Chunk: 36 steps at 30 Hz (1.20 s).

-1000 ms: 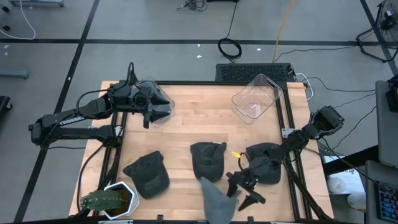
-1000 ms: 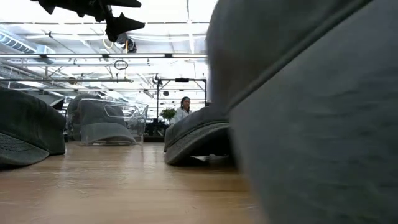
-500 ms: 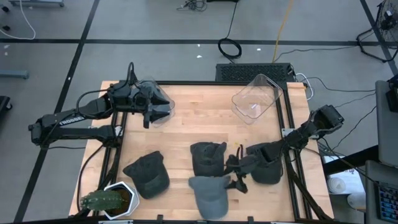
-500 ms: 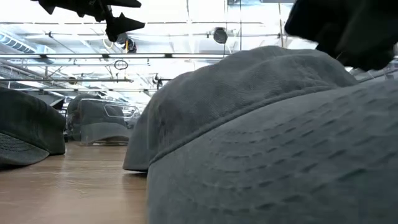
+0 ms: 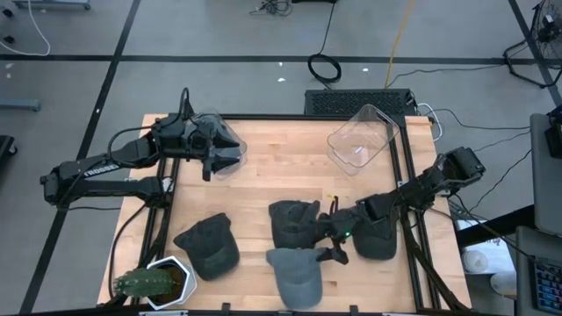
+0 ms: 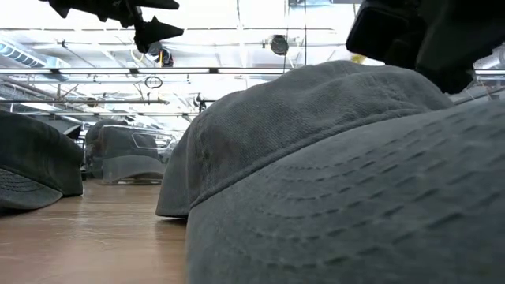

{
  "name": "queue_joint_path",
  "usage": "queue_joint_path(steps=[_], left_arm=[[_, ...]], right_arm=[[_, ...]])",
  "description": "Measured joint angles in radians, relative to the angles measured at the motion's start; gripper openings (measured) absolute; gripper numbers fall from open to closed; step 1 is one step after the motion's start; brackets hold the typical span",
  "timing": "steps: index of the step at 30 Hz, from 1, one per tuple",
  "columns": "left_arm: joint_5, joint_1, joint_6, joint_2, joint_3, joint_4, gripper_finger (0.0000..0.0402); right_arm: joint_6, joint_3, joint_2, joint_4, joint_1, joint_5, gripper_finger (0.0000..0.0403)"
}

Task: Pick & Place hat
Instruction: Put the blue cap into the left transparent bin

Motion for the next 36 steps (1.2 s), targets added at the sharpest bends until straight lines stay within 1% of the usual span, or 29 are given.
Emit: queue_joint_path(steps=[3, 7, 14, 17, 19, 24, 27, 31, 36], left_arm=[[0.000, 0.000, 0.000, 0.000, 0.000, 0.000, 0.0285], [0.000, 0.000, 0.000, 0.000, 0.000, 0.000, 0.0287], [0.000, 0.000, 0.000, 0.000, 0.000, 0.000, 0.0287], [0.000, 0.000, 0.000, 0.000, 0.000, 0.000, 0.0286], [0.000, 0.000, 0.000, 0.000, 0.000, 0.000, 0.0285], [0.000, 0.000, 0.000, 0.000, 0.000, 0.000, 0.0287], [0.000, 0.000, 0.000, 0.000, 0.000, 0.000, 0.0285], [0.000, 0.000, 0.000, 0.000, 0.000, 0.000, 0.0287], [0.000, 0.000, 0.000, 0.000, 0.000, 0.000, 0.0285]], right_arm=[[-0.004, 0.000, 0.014, 0.045, 0.021, -0.012, 0.0325], [-0.041, 0.001, 0.073, 0.106, 0.052, 0.010, 0.0325], [-0.115, 0.005, 0.150, 0.101, 0.033, 0.188, 0.0325], [-0.139, 0.005, 0.154, 0.101, 0.024, 0.191, 0.0320], [-0.156, 0.005, 0.150, 0.103, 0.025, 0.191, 0.0309], [-0.185, 0.005, 0.141, 0.117, 0.032, 0.181, 0.0252], [-0.186, 0.005, 0.142, 0.121, 0.032, 0.137, 0.0207], [-0.186, 0.005, 0.142, 0.141, 0.032, 0.081, 0.0139], [-0.209, 0.005, 0.142, 0.206, 0.032, -0.023, 0.0041]])
